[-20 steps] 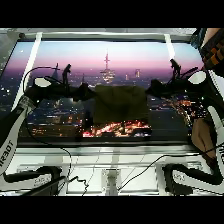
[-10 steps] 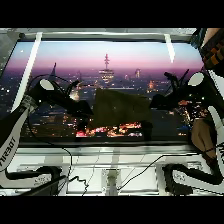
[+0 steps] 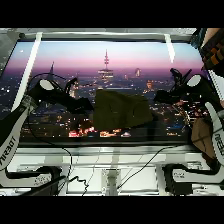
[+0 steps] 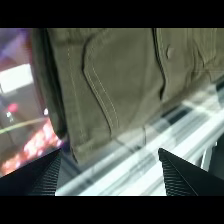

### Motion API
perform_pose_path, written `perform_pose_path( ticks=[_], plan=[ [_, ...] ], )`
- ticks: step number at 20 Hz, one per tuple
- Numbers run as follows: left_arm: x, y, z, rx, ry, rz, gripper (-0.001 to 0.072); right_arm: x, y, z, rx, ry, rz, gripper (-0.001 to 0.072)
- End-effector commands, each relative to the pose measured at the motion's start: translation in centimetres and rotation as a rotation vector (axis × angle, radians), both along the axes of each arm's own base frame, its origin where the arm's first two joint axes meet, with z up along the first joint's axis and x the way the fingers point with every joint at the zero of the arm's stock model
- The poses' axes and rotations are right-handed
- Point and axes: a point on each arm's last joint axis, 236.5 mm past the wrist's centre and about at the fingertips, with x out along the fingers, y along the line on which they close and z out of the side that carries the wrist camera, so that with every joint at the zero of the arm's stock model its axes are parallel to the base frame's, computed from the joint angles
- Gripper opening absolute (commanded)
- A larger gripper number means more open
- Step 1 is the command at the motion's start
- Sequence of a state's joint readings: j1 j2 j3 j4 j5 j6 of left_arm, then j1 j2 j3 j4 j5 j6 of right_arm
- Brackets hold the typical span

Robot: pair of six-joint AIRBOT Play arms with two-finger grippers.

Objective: Fold the clothes and pants, and hang the long-sleeved shirts on hangers.

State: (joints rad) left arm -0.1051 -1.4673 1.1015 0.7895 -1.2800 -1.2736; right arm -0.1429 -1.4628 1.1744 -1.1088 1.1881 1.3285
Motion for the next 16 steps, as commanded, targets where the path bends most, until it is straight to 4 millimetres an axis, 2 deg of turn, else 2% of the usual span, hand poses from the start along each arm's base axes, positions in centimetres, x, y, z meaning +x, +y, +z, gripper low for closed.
perform_pose_path(
  ticks=[1,2,3,6,10,12,16],
  plan=[
    [1.4,-0.4,0.5,-0.03,-0.033,0.05,0.0719,-1.2,2.7,-0.9,0.278,0.077,0.071,0.0506],
    [1.5,-0.5,0.5,-0.033,-0.036,0.055,0.0719,-0.9,2.7,-1.4,0.277,0.076,0.071,0.0678],
    [1.6,-0.5,0.5,-0.035,-0.037,0.058,0.0719,-0.6,2.7,-1.8,0.264,0.067,0.067,0.072],
    [1.7,-0.8,0.8,-0.052,-0.036,0.065,0.0719,1.2,1.9,-3.7,0.134,0.0,0.076,0.0713],
    [1.8,-1.1,1.1,-0.07,-0.033,0.072,0.0719,1.1,3.5,-6.4,0.1,0.031,0.124,0.0702],
    [1.8,-1.1,1.1,-0.07,-0.033,0.072,0.0719,0.8,4.7,-7.6,0.127,0.058,0.133,0.0683],
    [1.8,-1.1,1.1,-0.07,-0.034,0.072,0.0719,1.3,8.8,-7.7,0.225,0.029,0.172,0.0666]
  ],
)
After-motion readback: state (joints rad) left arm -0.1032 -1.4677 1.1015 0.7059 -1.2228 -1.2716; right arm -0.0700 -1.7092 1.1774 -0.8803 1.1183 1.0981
